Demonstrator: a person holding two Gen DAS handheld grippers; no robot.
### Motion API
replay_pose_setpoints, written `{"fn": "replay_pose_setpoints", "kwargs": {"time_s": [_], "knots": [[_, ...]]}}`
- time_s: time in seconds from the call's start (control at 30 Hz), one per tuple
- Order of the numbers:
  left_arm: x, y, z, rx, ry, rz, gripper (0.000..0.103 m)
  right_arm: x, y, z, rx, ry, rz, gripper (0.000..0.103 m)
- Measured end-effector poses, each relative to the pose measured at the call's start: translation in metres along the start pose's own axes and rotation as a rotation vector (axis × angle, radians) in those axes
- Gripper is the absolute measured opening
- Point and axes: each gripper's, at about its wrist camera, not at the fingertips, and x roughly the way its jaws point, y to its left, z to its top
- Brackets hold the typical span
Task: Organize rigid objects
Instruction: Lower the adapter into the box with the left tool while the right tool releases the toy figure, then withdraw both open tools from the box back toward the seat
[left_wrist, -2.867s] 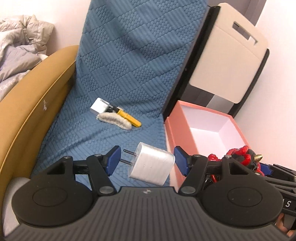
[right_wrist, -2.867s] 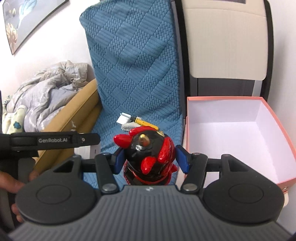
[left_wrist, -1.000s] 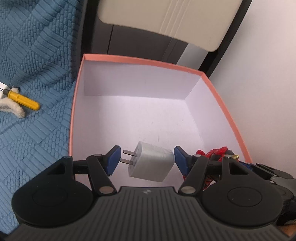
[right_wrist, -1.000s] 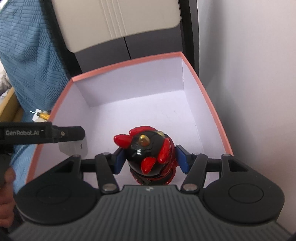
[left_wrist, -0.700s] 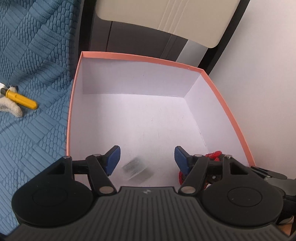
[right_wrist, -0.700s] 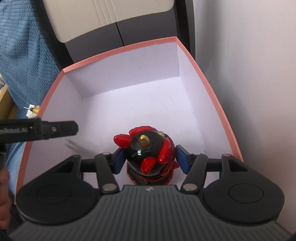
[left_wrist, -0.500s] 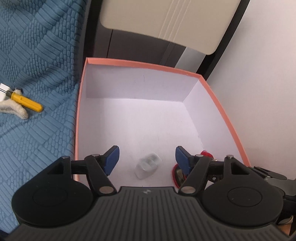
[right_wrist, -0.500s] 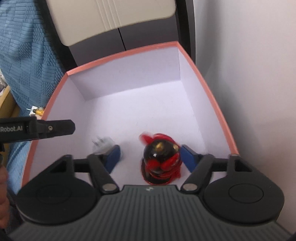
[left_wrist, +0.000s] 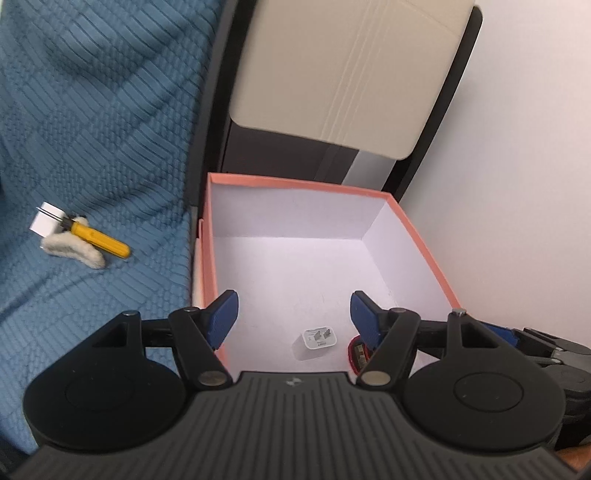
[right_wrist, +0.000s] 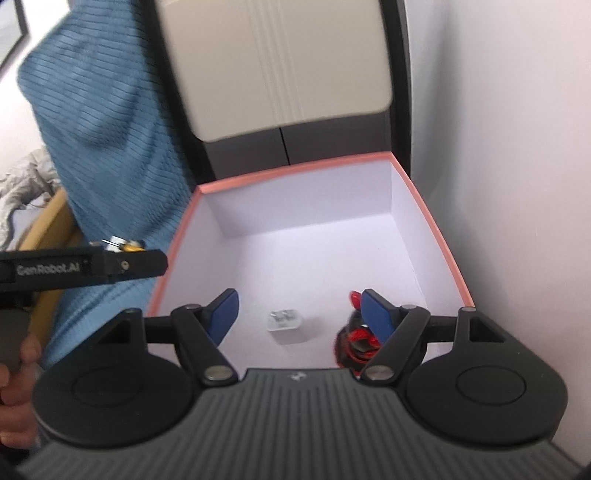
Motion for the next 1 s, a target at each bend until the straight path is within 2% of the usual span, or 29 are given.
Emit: {"fn": "replay_pose_setpoints", "kwargs": {"time_s": [0.37, 0.77, 1.0], "knots": [[-0.079, 0.021, -0.011, -0.01, -0.087, 0.016, 0.072, -0.058, 0.05, -0.006, -0.029, -0.081, 0.039, 0.075], [-0.146, 0.058, -0.035, -0.026, -0.127, 0.035, 0.072, -0.101, 0.1, -0.028, -0.056, -0.116, 0.054, 0.075], [-0.17, 0.079, -0.054, -0.035, -0.127, 0.039, 0.072, -0.117, 0.124, -0.046, -0.064, -0.132, 0.057, 0.075]]}}
